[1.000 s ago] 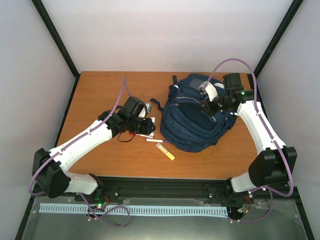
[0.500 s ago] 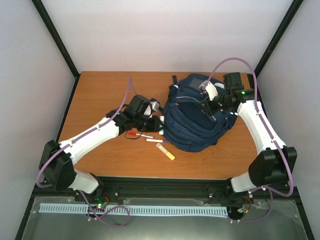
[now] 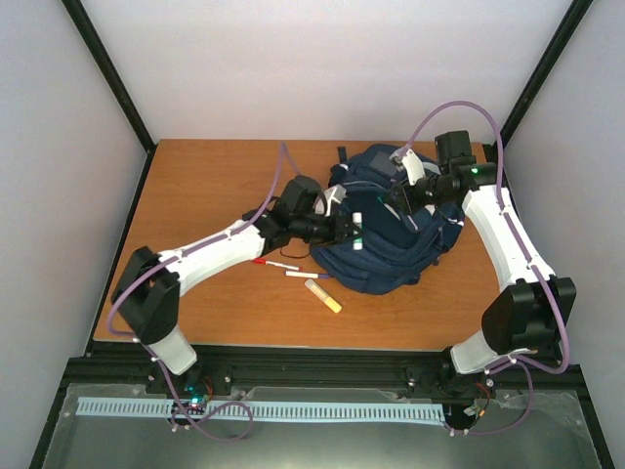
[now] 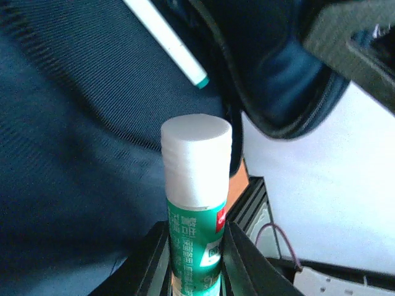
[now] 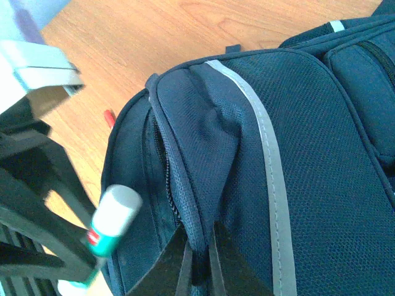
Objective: Pack the student bag
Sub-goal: Place the stationery in the student bag.
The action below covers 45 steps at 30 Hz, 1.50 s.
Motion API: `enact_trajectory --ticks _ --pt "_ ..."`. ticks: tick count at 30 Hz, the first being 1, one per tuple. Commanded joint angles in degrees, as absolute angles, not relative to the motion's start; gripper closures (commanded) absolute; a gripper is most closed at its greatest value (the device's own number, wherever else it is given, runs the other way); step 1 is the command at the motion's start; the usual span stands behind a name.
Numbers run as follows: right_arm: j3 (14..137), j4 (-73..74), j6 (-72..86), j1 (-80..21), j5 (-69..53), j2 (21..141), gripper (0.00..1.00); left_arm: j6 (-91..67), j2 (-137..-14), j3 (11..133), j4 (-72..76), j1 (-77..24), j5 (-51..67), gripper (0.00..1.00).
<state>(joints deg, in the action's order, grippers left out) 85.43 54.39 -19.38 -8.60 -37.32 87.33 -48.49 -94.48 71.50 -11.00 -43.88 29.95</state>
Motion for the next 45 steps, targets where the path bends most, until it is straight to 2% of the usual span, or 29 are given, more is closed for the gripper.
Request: enact_trajectory --ticks 1,7,12,13,15,17,25,33,37,40,45 --pt "90.89 50.63 -15.05 -8.53 -46.79 86.52 0.97 -54.56 -99.16 78.66 -5.98 -44.65 31.01 0.99" --pt "91.54 50.72 -13.88 -8.53 -49.79 87.07 0.97 -61.81 -106.19 87.44 -10.50 -44.65 21.64 0.99" --pt "90.28 50.80 -13.80 -8.55 -50.97 88.09 0.97 -67.37 -113.00 94.41 -9.49 -44.65 20.69 0.96" --pt "89.96 50.68 -13.74 -8.53 -51.05 88.19 0.97 -67.98 -114.03 95.49 -9.23 -44.65 20.96 0.91" --pt "89.60 50.33 -13.63 -8.53 -50.02 88.16 0.97 -68.66 -115.07 96.54 -9.40 -44.65 21.01 0.74" --pt "89.48 49.67 -13.43 -8.53 -47.82 87.84 0.97 -68.32 -114.41 96.12 -9.00 -44.65 21.13 0.66" --pt "90.15 48.30 -13.67 -7.89 -42.04 88.24 0.97 -62.41 -104.94 89.83 -11.98 -44.65 21.67 0.55" --pt "85.90 46.73 -19.45 -5.38 -39.30 87.12 0.97 -51.75 -91.20 79.59 -26.48 -44.65 20.05 0.48" --pt "83.88 47.44 -22.49 -5.44 -38.27 87.18 0.95 -47.06 -84.59 71.06 -34.82 -44.58 12.37 0.47" --pt "81.16 46.26 -23.93 -5.38 -38.76 87.00 0.97 -45.52 -81.15 65.55 -38.52 -44.18 6.35 0.47" --pt "73.18 39.98 -24.77 -5.42 -41.25 84.33 0.97 -43.83 -79.98 61.91 -46.29 -43.31 -0.37 0.47"
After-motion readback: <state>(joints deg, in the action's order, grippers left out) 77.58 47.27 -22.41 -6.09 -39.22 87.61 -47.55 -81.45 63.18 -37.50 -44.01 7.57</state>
